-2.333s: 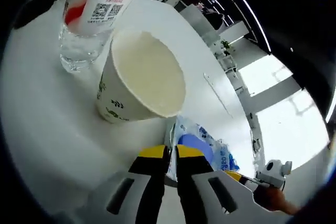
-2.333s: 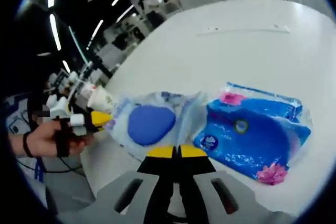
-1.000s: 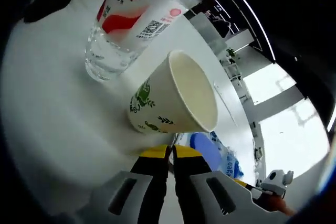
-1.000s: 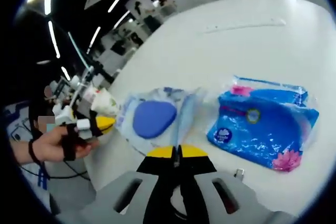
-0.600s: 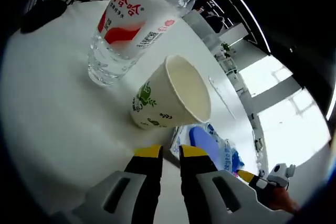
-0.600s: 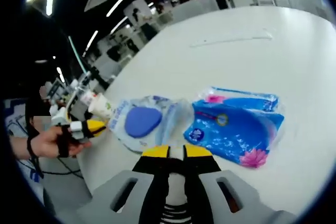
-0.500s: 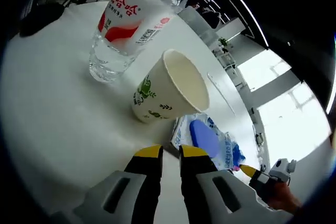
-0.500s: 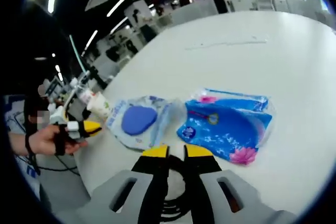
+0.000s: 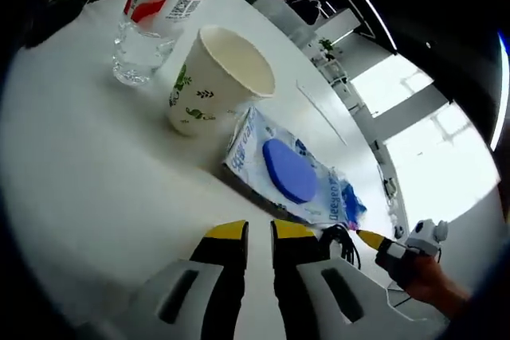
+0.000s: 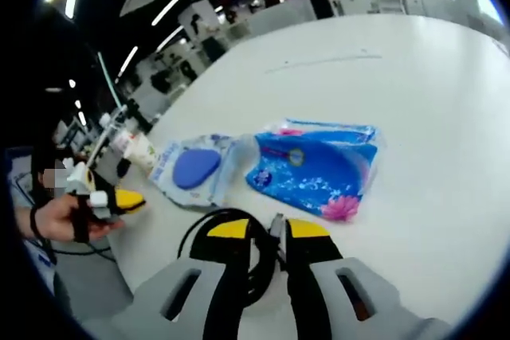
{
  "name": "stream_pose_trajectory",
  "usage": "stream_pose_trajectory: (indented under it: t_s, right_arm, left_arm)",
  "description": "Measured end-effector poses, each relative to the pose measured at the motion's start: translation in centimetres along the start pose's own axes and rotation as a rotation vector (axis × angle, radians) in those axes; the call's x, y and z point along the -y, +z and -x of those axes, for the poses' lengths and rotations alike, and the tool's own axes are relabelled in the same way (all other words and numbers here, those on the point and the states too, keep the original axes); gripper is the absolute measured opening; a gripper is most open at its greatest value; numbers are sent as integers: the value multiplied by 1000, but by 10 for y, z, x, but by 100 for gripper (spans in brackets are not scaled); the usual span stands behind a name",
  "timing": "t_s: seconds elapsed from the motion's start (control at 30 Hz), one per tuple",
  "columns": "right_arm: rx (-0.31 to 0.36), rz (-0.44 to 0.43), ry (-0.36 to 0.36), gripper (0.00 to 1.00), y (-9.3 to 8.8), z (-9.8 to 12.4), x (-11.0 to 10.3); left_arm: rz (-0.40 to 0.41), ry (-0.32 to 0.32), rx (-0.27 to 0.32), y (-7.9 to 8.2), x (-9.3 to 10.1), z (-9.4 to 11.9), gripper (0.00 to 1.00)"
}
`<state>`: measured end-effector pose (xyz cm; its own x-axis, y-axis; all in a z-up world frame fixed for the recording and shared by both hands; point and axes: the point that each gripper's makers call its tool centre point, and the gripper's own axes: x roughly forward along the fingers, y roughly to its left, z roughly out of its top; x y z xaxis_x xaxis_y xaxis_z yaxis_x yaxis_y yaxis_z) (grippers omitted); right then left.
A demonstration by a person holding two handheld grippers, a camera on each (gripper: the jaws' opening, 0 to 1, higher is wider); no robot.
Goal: Arrange the tabletop items into an orderly group along one side of the table until the central work area is clear of visible clutter.
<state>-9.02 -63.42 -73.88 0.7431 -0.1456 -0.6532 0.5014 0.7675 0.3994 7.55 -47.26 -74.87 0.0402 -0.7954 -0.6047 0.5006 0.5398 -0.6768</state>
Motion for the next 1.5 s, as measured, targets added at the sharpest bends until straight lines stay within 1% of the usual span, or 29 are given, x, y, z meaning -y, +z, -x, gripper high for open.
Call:
stream_pose_trajectory:
  t_s: [0.23,0.3,0.33,0.4,0.43,0.53,0.6,0.7,0.83,0.9,0.97,1.2,1.33,1.5]
  right_arm:
    - [-32,10,3,18,-10,-4,0]
    - [-39,13,4,18,-13,-4,-1]
    - [-47,17,4,18,-16,-5,-1]
    - [-63,25,1,19,-19,-6,1]
    - [-64,25,1,18,-19,-5,1]
    - [-54,17,2,18,-19,-7,2]
    - [-46,6,4,17,-18,-8,4]
    - [-47,-1,8,17,-19,-7,3]
    - [-57,3,16,16,-20,-7,2]
    - [-67,5,34,12,-21,-8,-1]
    - [-65,9,36,12,-21,-9,-1]
    - [-70,11,47,10,-24,-8,-3]
    - [-70,25,48,10,-28,-6,-6]
    - [-65,17,53,10,-33,-3,-9]
  left_arm:
    - [-87,-53,-74,-25,32,-14,10]
    - [-134,-91,-110,-36,44,-21,10]
    - [-145,-109,-146,-45,51,-24,11]
    - [-154,-116,-168,-53,59,-29,13]
    - [-175,-129,-184,-58,65,-32,14]
    - [-242,-130,-219,-70,75,-41,13]
    - [-263,-113,-231,-75,77,-45,12]
    - [-293,-92,-238,-78,77,-52,11]
    - [-316,-98,-241,-80,85,-57,7]
    - [-343,-92,-244,-81,86,-60,4]
    - [-342,-86,-250,-83,84,-61,1]
    - [-336,-71,-260,-89,80,-60,1]
    - [-333,-68,-264,-91,78,-58,1]
    - [-339,-67,-269,-92,75,-54,1]
